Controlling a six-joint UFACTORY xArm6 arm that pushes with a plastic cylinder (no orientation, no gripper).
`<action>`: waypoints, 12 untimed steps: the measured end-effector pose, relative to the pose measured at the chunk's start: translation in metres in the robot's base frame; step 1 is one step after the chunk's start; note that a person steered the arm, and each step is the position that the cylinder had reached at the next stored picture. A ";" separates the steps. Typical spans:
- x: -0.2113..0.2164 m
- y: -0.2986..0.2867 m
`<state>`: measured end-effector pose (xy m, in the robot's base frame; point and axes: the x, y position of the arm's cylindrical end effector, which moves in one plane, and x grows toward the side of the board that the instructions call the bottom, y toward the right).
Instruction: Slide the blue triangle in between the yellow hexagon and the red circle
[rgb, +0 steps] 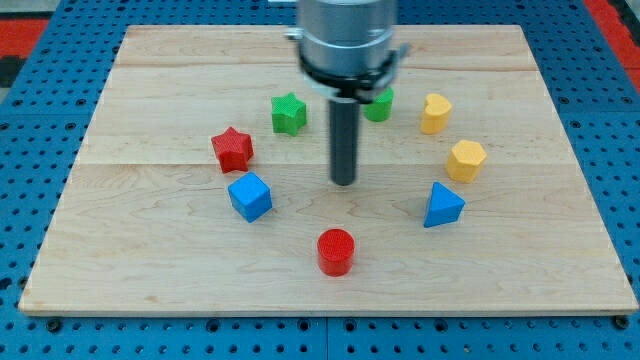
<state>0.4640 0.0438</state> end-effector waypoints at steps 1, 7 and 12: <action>0.014 -0.024; 0.064 0.052; 0.001 0.093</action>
<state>0.4648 0.1364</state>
